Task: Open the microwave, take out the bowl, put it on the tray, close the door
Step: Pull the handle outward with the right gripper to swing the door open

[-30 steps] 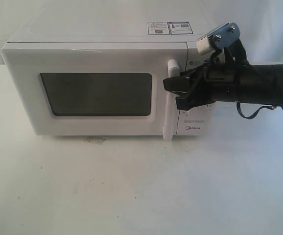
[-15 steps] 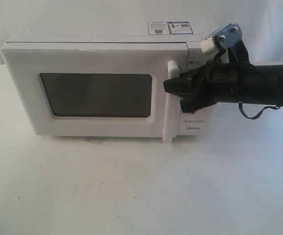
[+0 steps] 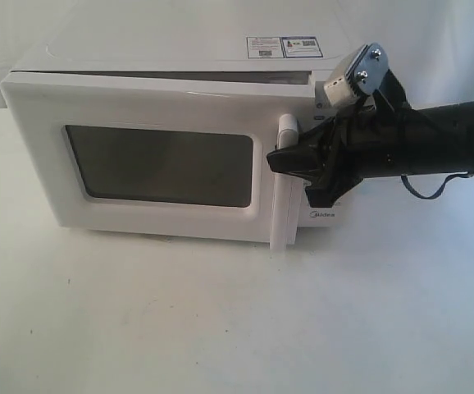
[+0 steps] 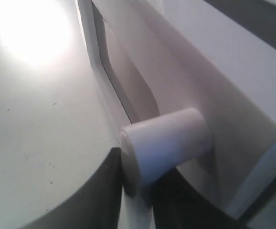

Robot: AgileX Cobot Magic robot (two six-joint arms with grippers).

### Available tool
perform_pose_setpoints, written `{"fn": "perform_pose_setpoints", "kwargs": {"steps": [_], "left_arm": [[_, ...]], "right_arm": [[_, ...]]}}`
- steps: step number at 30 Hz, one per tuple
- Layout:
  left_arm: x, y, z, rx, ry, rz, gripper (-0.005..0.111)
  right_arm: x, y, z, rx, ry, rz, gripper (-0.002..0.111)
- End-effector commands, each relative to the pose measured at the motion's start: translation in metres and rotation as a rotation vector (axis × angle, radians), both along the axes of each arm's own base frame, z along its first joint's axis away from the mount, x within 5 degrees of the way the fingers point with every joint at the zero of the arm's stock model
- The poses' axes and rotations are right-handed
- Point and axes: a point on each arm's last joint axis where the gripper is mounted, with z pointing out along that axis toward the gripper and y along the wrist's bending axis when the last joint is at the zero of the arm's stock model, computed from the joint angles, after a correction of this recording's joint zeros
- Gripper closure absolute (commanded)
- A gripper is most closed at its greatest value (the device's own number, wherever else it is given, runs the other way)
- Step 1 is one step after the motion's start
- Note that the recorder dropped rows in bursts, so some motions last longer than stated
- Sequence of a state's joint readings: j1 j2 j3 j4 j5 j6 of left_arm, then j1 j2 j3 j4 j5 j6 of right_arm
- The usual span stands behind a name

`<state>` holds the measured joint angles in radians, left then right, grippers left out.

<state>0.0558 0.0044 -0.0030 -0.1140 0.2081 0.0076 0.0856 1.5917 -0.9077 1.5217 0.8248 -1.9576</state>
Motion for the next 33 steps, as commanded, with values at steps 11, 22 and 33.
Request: {"fn": "perform_pose_setpoints", "kwargs": {"steps": [11,22,33], "left_arm": [[0.000,0.000,-0.001,-0.019,-0.002,0.004,0.107],[0.000,0.000,-0.001,-0.019,-0.002,0.004,0.107],[0.000,0.000,-0.001,-0.019,-0.002,0.004,0.107]], "right_arm": [[-0.014,0.010,0.000,0.048,0.123,0.124,0.048],[-0.046,-0.009,0.012,-0.266,0.252,0.105,0.046],[-0.030,-0.035,0.062,-0.199,-0.047,-0.435,0.091]]}}
